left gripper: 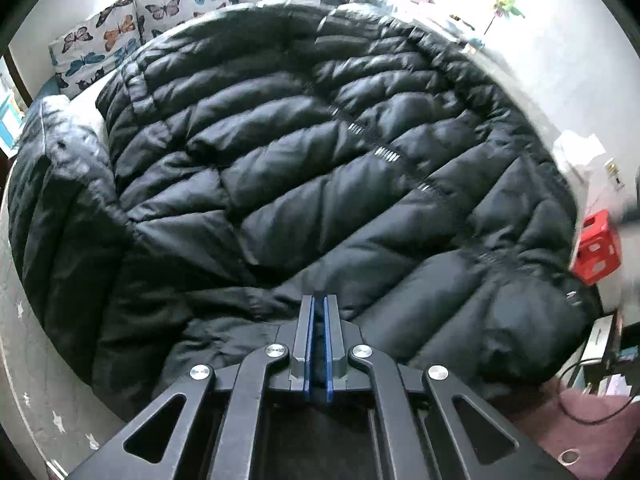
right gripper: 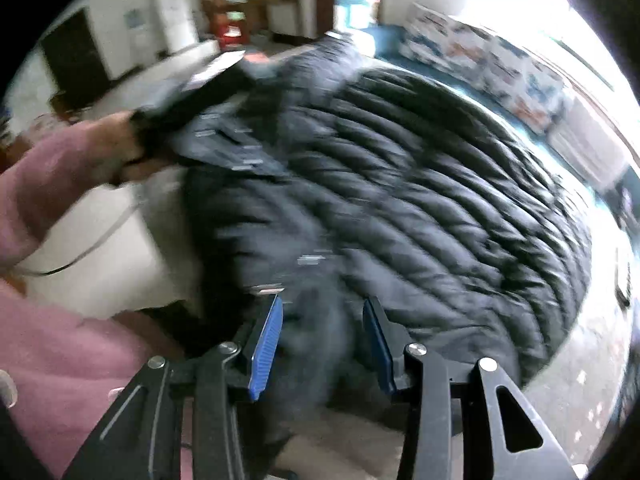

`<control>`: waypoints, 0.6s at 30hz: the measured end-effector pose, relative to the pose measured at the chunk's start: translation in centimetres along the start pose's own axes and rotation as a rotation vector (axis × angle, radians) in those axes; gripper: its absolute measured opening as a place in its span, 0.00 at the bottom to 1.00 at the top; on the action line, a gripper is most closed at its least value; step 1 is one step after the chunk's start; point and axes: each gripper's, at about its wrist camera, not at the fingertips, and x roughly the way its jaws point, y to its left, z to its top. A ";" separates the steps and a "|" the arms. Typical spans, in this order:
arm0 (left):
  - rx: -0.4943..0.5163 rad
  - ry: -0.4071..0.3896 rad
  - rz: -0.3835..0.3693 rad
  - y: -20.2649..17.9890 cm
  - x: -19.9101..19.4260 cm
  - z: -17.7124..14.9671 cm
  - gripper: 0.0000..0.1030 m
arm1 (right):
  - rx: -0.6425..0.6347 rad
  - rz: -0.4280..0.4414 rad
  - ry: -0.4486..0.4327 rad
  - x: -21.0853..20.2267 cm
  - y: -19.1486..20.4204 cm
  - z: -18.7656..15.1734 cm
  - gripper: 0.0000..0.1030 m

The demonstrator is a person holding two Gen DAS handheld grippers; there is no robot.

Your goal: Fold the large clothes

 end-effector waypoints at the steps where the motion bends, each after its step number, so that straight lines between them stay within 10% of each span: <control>1: -0.005 -0.009 -0.010 -0.1 -0.4 0.1 0.04 | -0.007 0.036 -0.005 0.3 0.7 0.0 0.46; 5: -0.021 -0.042 -0.054 -1.1 -1.3 0.4 0.04 | -0.003 0.147 0.029 3.5 3.4 -1.2 0.48; 12: -0.006 -0.077 -0.087 -2.8 -2.0 0.3 0.04 | 0.012 0.053 0.127 9.7 4.6 -2.3 0.48; 18: 0.002 -0.089 -0.114 -3.4 -2.5 0.7 0.04 | 0.022 0.153 0.014 9.4 5.3 -1.9 0.52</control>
